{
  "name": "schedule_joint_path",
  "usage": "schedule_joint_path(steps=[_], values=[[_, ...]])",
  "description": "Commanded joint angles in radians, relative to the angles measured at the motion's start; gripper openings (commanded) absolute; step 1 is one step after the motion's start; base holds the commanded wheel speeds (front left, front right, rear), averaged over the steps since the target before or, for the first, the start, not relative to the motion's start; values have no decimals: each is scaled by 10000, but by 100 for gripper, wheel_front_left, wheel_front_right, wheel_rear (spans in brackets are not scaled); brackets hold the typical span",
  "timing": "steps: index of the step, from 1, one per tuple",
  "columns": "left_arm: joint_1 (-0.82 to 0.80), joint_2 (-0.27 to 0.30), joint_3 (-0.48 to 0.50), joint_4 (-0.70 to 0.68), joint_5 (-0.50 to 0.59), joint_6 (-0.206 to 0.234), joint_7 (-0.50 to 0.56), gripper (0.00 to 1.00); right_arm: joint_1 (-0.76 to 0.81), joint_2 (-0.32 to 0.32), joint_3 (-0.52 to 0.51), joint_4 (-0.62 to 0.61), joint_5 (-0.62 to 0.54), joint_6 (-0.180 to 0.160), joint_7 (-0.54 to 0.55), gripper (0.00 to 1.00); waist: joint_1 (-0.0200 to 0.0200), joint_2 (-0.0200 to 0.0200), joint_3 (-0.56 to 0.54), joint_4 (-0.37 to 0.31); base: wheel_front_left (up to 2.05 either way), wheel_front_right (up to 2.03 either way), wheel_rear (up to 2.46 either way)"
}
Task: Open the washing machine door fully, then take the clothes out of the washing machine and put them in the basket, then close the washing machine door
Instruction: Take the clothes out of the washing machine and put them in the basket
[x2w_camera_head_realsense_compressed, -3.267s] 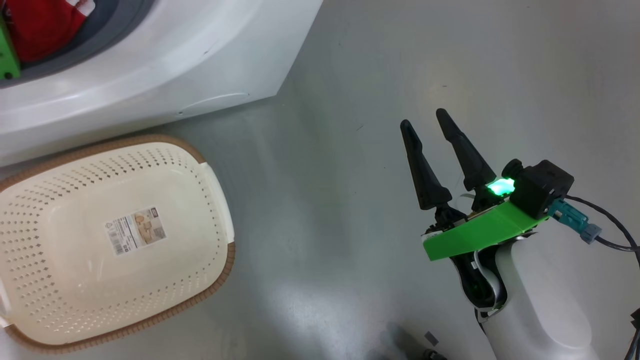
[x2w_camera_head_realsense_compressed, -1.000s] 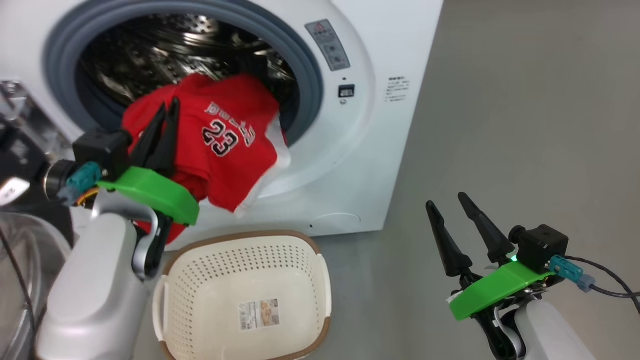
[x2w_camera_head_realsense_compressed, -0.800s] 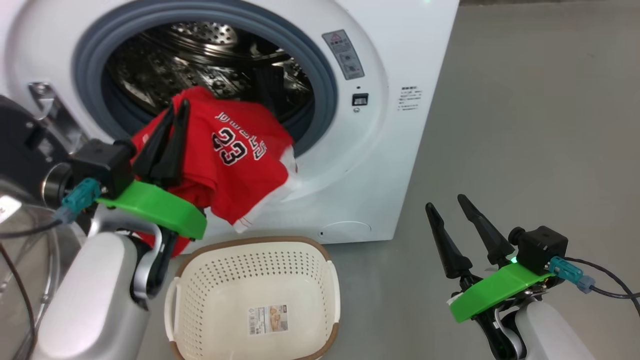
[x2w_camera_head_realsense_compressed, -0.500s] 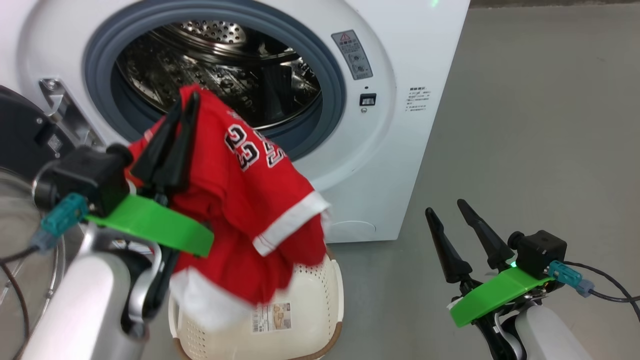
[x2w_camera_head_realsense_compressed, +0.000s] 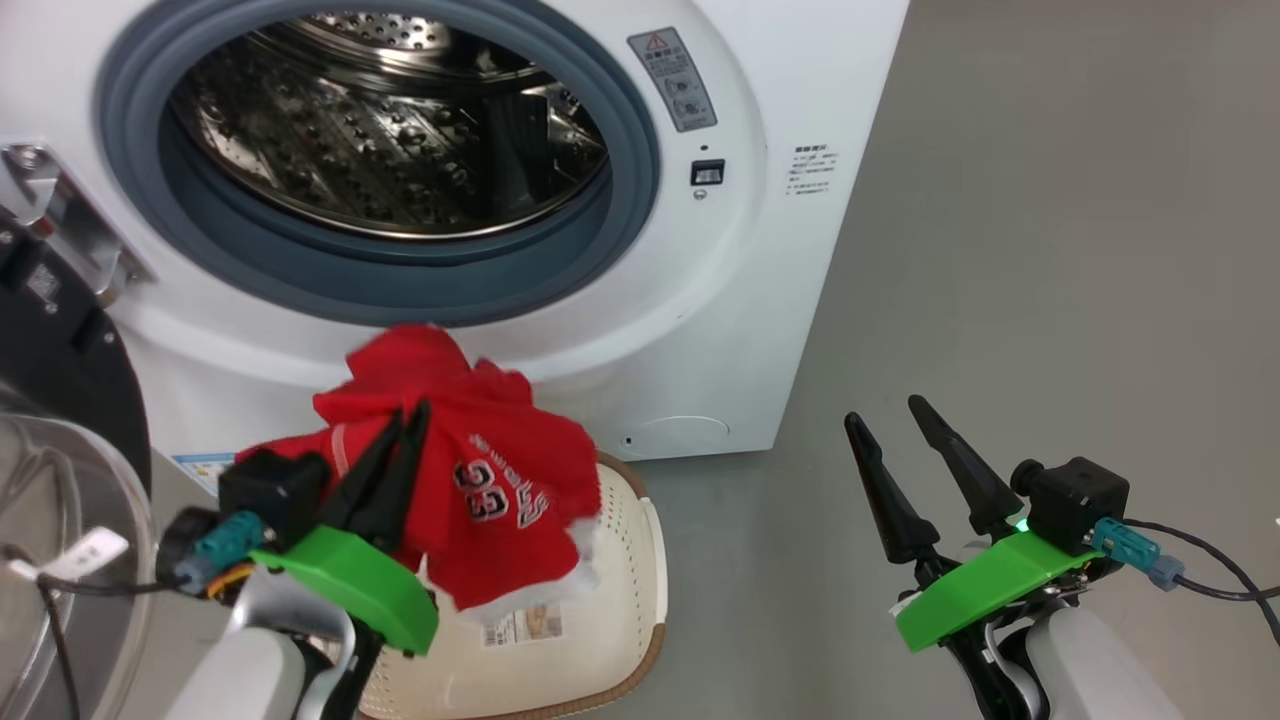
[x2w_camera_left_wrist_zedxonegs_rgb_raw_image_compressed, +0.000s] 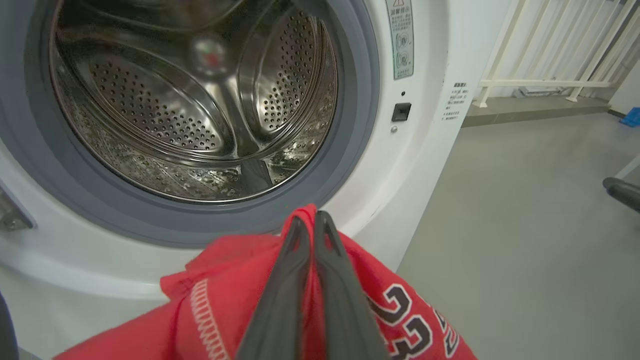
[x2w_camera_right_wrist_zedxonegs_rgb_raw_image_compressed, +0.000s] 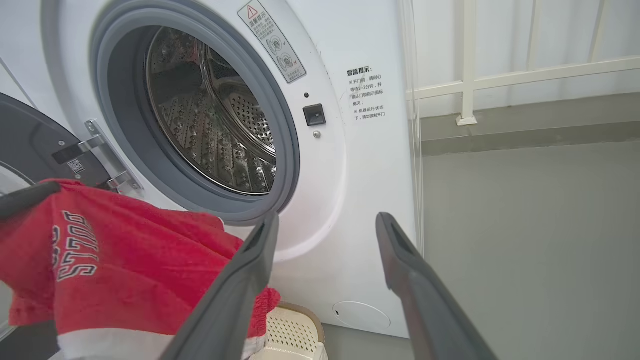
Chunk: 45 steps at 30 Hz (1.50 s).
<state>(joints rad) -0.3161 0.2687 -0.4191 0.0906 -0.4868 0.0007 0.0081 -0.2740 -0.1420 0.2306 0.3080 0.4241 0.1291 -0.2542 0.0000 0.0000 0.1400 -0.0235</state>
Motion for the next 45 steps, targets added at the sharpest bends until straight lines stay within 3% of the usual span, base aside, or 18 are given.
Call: schedule_joint_path(steps=[1,19,34,45], values=[[-315,184,254,307,17,-230,-320,0,-323,12,227,-248,20,16,-76,100,0,0,97,-107,0,0,0],[-1711,-223,-249,5590,-103,-1132,-2014,0,-500,129,234,-320,-27,16,-76,100,0,0,585,-606,0,0,0],[-2934,-562,-847,8865,-265,-1301,-2570,0,-777,257,293,-437,-130,16,-76,100,0,0,1285,-1242,0,0,0],[-3453,-641,-1125,10352,-715,-1311,-2669,0,-962,421,320,-545,-202,16,-76,100,0,0,1868,-1878,0,0,0]])
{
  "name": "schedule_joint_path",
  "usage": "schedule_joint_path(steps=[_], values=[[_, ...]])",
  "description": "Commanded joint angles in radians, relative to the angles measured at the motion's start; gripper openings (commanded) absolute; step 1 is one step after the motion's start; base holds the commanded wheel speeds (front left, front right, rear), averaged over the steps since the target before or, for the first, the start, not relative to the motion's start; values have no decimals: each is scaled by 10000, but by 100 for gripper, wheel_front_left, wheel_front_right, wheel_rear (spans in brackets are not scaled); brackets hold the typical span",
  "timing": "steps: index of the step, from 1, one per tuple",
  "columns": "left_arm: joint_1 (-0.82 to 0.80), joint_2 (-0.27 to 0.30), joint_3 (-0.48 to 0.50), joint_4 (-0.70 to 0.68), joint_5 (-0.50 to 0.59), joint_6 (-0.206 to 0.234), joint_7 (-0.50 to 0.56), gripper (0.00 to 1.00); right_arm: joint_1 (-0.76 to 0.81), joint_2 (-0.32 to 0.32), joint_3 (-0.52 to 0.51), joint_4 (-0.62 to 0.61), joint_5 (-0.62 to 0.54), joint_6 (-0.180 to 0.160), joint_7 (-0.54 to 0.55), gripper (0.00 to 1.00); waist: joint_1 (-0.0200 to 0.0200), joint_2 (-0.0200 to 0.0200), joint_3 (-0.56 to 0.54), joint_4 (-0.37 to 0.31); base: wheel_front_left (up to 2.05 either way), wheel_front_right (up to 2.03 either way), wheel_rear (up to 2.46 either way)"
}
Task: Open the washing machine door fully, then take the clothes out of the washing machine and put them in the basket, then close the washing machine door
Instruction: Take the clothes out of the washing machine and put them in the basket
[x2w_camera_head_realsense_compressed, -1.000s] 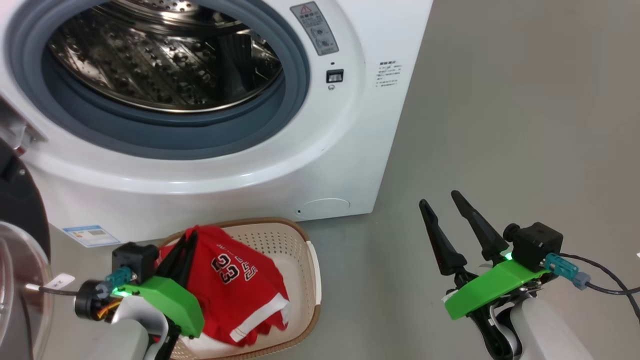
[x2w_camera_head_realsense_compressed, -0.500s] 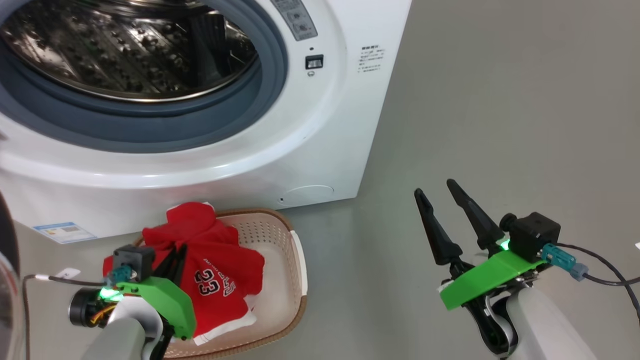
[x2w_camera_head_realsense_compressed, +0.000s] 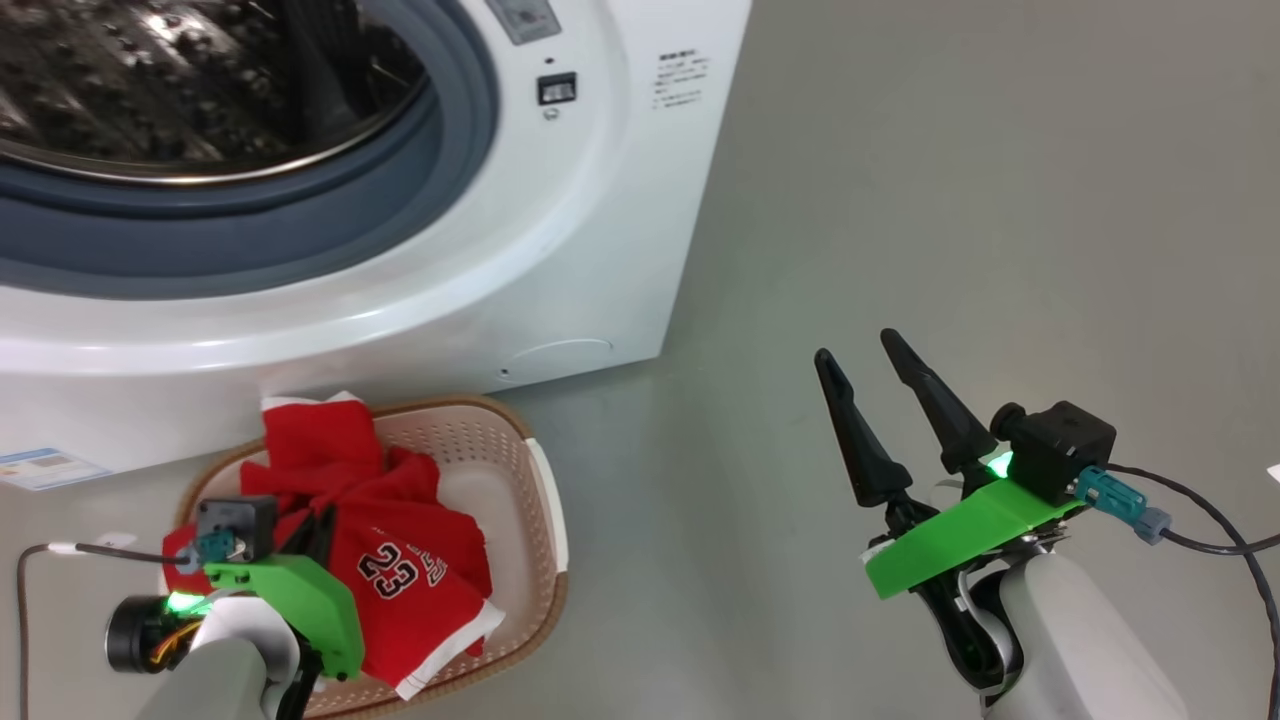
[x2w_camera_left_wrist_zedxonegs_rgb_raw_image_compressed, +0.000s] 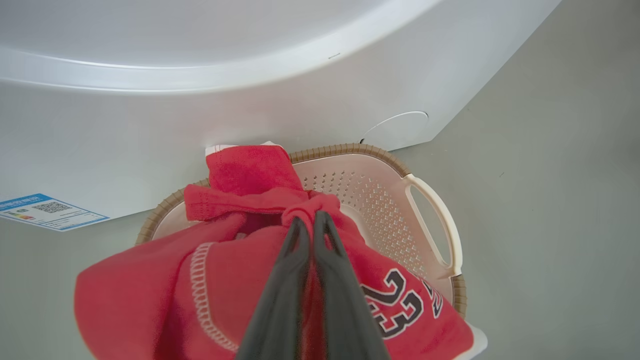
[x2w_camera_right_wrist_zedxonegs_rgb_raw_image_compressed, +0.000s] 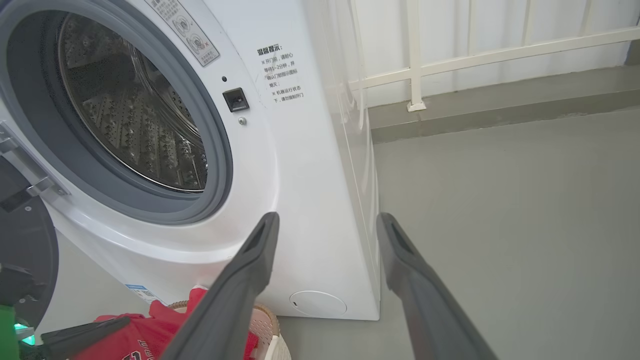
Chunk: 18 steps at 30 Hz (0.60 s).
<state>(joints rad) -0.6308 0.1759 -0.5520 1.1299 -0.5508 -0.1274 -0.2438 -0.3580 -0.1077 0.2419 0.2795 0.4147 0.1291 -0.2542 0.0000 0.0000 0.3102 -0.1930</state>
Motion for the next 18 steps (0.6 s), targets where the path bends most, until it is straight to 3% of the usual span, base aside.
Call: schedule_joint_path(steps=[1,18], values=[[-331,290,181,37,-116,-31,-154,0,-137,93,214,-272,-111,16,-76,100,0,0,209,-234,0,0,0],[-895,345,-384,936,-841,-32,-158,2,-355,340,425,-415,-175,16,-76,100,0,0,999,-819,0,0,0]])
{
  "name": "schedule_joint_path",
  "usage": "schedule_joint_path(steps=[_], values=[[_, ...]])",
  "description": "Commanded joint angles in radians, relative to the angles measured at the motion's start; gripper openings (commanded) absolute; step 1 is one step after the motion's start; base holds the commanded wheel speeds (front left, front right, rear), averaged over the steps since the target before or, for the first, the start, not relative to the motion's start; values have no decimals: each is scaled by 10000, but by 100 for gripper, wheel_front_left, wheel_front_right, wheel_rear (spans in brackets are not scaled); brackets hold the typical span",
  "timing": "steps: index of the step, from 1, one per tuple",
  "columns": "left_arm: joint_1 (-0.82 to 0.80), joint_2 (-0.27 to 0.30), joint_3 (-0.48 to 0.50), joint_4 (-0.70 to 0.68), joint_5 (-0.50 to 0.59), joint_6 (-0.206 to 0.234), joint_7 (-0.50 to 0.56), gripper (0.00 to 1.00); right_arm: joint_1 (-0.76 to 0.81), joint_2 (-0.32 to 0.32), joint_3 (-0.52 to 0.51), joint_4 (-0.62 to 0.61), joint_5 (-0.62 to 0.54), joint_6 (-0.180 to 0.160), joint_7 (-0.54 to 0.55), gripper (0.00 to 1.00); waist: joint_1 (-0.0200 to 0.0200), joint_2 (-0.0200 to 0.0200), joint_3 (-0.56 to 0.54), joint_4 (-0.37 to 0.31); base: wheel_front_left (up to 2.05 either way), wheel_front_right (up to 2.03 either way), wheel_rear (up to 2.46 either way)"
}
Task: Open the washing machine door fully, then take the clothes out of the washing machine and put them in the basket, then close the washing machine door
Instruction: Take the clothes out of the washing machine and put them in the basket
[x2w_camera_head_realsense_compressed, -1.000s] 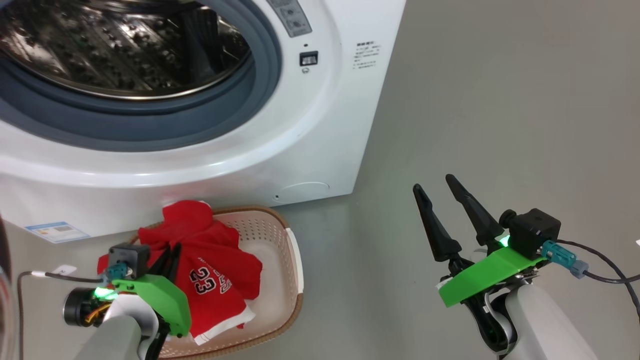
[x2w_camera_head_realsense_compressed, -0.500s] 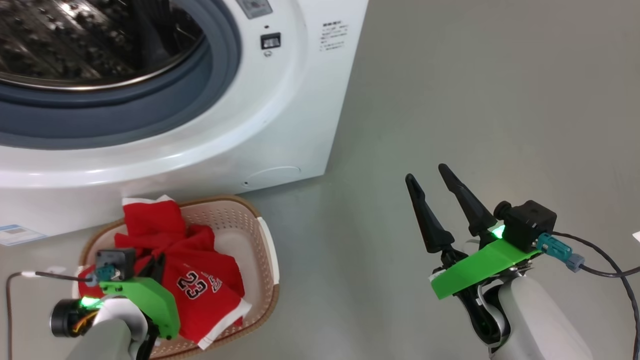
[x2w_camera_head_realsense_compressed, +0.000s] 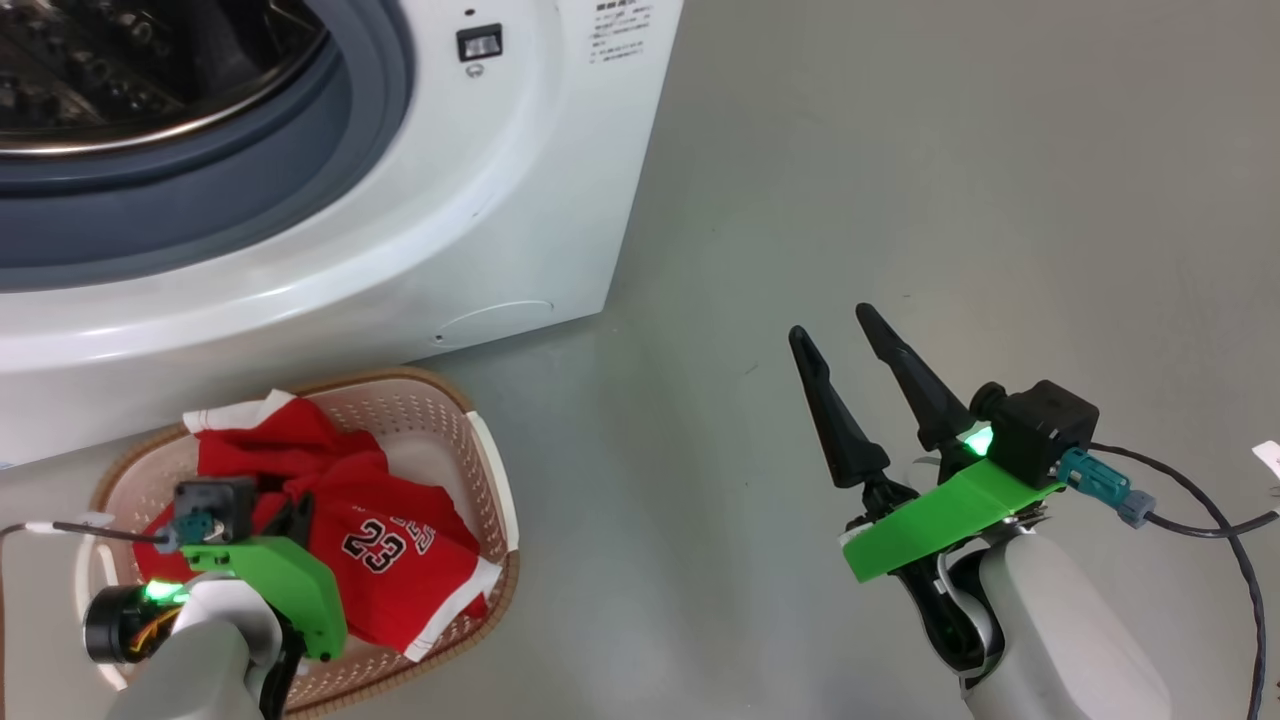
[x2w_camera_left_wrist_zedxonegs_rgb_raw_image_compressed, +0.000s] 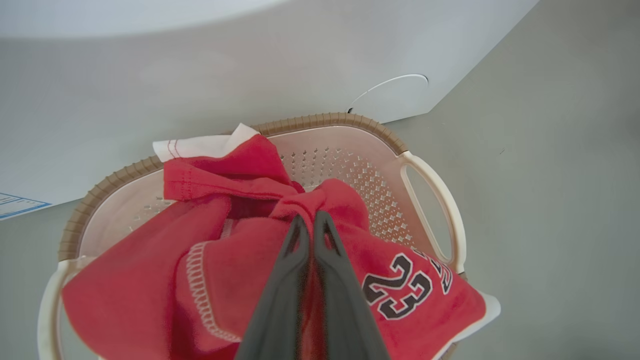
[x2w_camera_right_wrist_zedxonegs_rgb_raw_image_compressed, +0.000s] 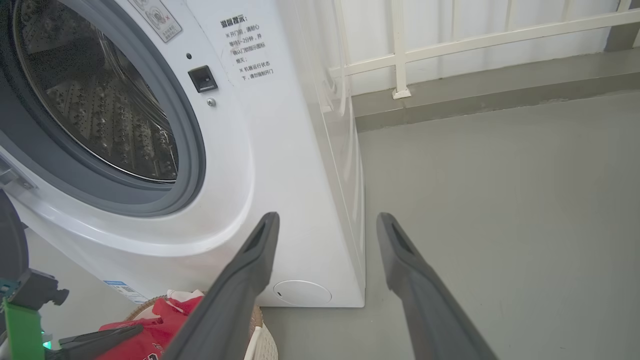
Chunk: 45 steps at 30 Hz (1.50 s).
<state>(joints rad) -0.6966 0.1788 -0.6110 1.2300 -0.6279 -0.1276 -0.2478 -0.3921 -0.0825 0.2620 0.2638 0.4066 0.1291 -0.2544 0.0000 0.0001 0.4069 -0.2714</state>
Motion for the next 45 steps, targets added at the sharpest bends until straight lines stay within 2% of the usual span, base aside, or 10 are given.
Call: schedule_joint_path(steps=[1,2,3,4,13,21,26,33,45], values=[[-251,323,170,-37,-102,-30,-119,16,-14,98,220,-256,-97,16,-74,100,0,-1,42,-48,0,0,0],[-265,330,136,-10,-133,-30,-119,36,-12,105,214,-252,-99,16,-74,100,0,-1,46,-55,0,0,0],[-278,336,109,18,-165,-30,-120,81,-7,112,206,-246,-102,16,-74,100,0,-1,45,-58,0,0,0],[-288,338,82,46,-196,-30,-120,100,-2,116,197,-240,-105,16,-74,100,0,-1,38,-55,0,0,0],[-248,318,-153,-129,-466,-30,-133,100,-8,157,88,-192,-154,16,-74,100,0,-1,-129,237,0,0,0],[133,654,46,-1163,-620,-30,-137,100,-19,87,103,-87,-126,16,-74,100,0,-1,-450,646,0,0,0],[590,960,653,-2093,-422,-18,-138,100,47,-29,65,-39,-102,16,-74,100,0,-1,-755,899,0,0,0],[1296,1123,1685,-3341,-57,226,-138,100,168,-138,88,30,-30,16,-74,100,0,-1,-1171,1220,0,0,0],[3198,1044,3712,-6745,978,515,-139,100,495,-345,107,149,106,16,-74,100,0,-1,-1978,1761,0,0,0]])
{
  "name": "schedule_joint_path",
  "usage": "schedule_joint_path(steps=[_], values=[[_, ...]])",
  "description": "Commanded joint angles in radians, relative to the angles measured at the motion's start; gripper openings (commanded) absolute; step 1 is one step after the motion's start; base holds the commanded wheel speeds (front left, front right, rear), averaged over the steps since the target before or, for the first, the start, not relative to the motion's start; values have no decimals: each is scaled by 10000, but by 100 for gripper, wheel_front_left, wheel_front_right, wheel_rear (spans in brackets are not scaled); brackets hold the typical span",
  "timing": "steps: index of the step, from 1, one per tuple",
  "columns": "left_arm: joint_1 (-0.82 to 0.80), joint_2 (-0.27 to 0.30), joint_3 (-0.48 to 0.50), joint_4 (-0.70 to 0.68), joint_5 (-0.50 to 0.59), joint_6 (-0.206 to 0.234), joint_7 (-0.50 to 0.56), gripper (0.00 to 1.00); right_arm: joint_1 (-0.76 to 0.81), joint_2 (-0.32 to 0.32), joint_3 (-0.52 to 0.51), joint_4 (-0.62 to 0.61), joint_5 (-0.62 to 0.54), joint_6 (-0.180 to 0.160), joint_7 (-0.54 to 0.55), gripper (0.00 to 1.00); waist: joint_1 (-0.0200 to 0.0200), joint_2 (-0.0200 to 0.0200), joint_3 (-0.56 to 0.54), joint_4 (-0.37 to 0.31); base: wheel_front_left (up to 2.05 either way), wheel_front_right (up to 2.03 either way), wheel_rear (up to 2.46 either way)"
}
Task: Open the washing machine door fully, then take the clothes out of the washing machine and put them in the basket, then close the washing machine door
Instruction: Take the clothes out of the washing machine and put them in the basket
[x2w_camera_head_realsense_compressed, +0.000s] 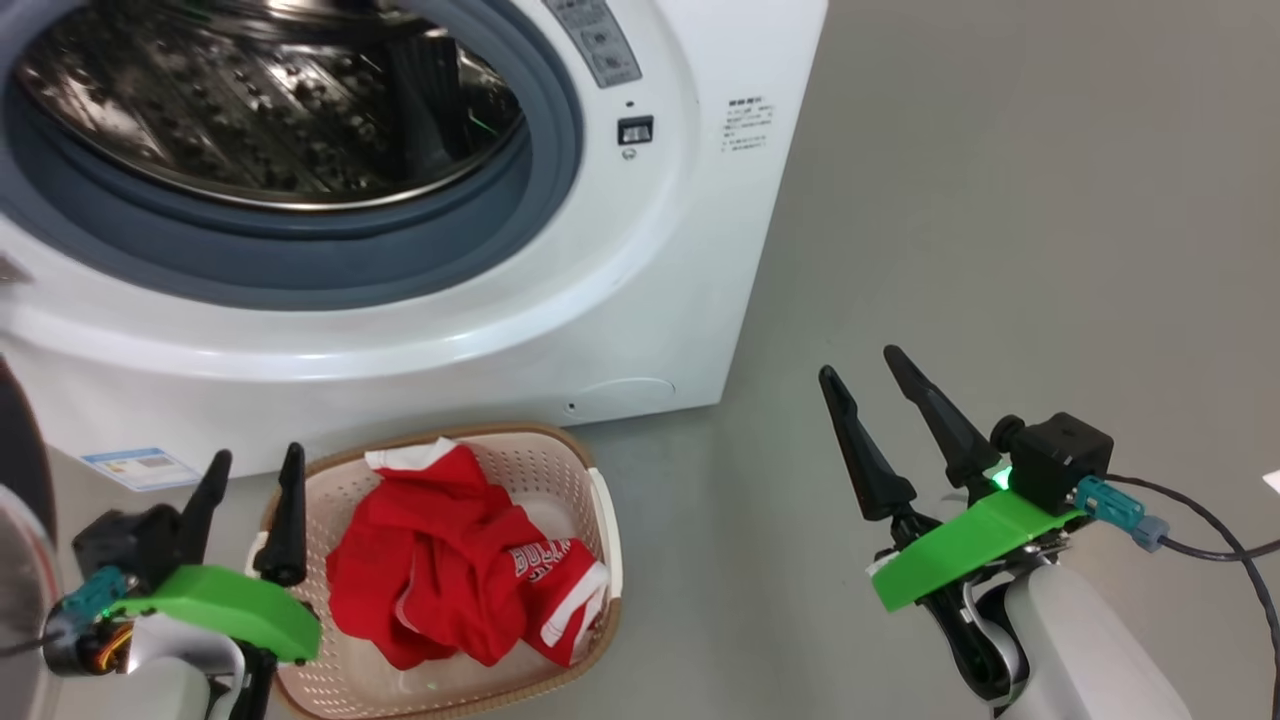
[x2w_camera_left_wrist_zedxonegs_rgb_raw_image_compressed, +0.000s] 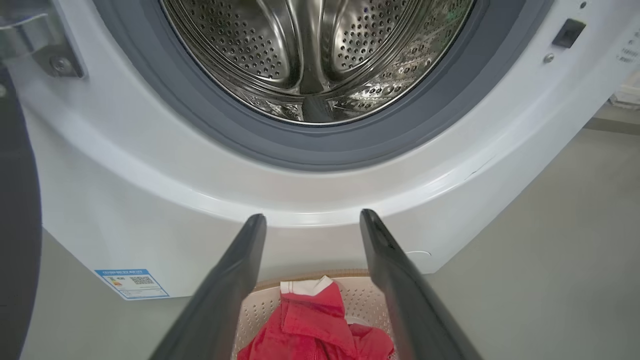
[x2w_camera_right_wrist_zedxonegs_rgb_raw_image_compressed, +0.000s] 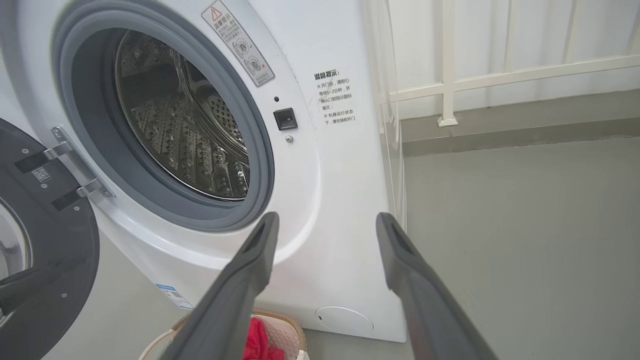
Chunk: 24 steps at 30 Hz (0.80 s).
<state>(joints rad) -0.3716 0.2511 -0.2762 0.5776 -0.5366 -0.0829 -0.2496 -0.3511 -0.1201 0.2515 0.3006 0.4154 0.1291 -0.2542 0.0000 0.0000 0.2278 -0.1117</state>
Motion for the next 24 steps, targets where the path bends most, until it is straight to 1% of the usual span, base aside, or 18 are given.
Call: schedule_joint_path(steps=[1,5,11,16,24], values=[[106,290,501,-498,133,97,-122,100,118,12,207,-210,30,16,-76,100,0,0,-258,204,0,0,0],[659,191,851,-1428,391,176,-122,100,257,-62,170,-188,68,16,-76,100,0,0,-505,375,0,0,0],[1357,69,1070,-2736,565,372,-122,100,382,-120,175,-192,119,16,-76,100,0,0,-764,561,0,0,0],[1953,174,1184,-3809,647,604,-122,100,466,-165,219,-213,160,16,-76,100,0,0,-944,635,0,0,0],[2635,355,1385,-5034,465,813,16,100,642,-292,200,-285,212,16,-76,100,0,0,-1177,724,0,0,0]])
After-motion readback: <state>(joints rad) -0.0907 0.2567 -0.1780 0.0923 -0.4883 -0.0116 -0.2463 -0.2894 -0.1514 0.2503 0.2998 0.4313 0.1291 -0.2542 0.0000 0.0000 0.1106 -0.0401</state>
